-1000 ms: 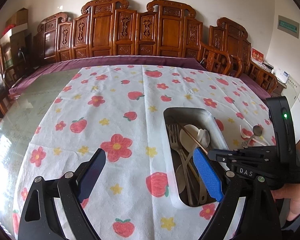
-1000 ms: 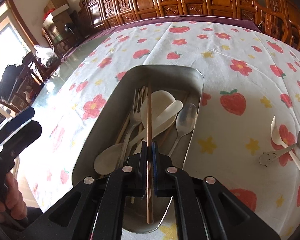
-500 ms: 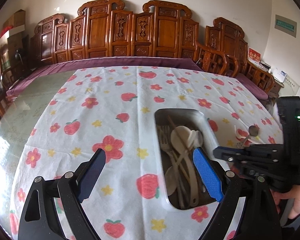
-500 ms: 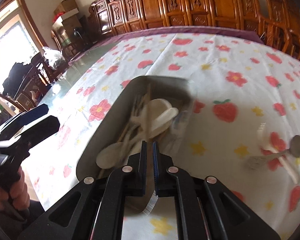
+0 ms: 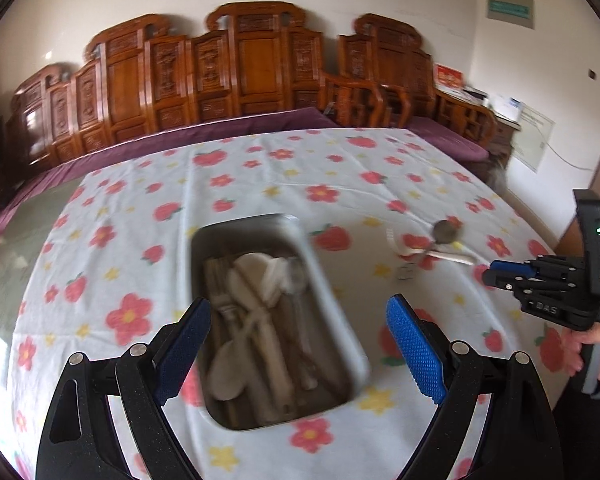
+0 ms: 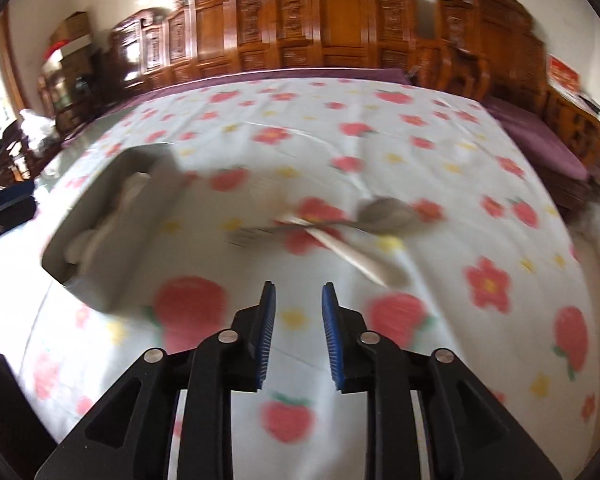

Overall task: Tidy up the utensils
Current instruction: 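Move both grippers toward the metal spoon and white plastic fork on the cloth, then grasp the metal spoon by its handle with the left gripper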

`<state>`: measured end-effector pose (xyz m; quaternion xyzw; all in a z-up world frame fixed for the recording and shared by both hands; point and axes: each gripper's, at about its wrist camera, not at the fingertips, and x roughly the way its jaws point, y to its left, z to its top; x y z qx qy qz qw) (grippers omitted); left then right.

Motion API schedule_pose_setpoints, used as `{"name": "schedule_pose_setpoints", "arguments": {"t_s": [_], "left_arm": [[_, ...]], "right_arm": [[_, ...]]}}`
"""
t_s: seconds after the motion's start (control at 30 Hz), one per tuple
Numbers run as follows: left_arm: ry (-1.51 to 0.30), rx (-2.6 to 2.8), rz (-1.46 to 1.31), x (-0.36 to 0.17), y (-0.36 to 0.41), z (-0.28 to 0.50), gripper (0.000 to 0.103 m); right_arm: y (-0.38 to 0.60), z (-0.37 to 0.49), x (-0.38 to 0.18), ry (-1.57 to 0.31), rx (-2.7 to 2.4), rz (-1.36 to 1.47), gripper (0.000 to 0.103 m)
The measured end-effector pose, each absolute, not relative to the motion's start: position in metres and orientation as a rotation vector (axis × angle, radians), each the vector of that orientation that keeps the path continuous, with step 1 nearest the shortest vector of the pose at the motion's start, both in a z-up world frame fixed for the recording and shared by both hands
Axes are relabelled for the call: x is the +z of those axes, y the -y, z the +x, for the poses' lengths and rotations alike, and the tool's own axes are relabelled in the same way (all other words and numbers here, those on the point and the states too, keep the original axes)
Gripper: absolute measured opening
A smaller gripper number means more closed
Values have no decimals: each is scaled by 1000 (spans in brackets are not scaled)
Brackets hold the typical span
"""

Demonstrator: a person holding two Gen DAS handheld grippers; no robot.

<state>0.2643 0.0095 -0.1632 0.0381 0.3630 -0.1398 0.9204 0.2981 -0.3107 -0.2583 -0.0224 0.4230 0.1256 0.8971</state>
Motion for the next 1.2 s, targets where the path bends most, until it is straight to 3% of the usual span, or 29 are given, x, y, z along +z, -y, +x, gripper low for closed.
{"name": "schedule_pose_setpoints", "arguments": {"t_s": [0.17, 0.37, 0.5, 0.7, 0.97, 1.2], "left_arm": [[-758, -354, 123, -158, 28, 266, 86], [-821, -411, 187, -172, 78, 287, 76], [-880, -440, 201, -186, 109, 316, 66], [-967, -462, 245, -205, 139, 351, 46], [-1071, -514, 314, -235, 174, 377, 28], [-1108, -527, 372, -253, 191, 384, 28]], "right_arm": [[351, 300, -270, -865, 200, -6, 36], [377, 317, -277, -847, 170, 17, 36], [386, 325, -280, -853, 148, 34, 40], [395, 327, -281, -842, 143, 45, 40], [403, 332, -280, -837, 161, 108, 40], [404, 333, -282, -847, 170, 125, 40]]}}
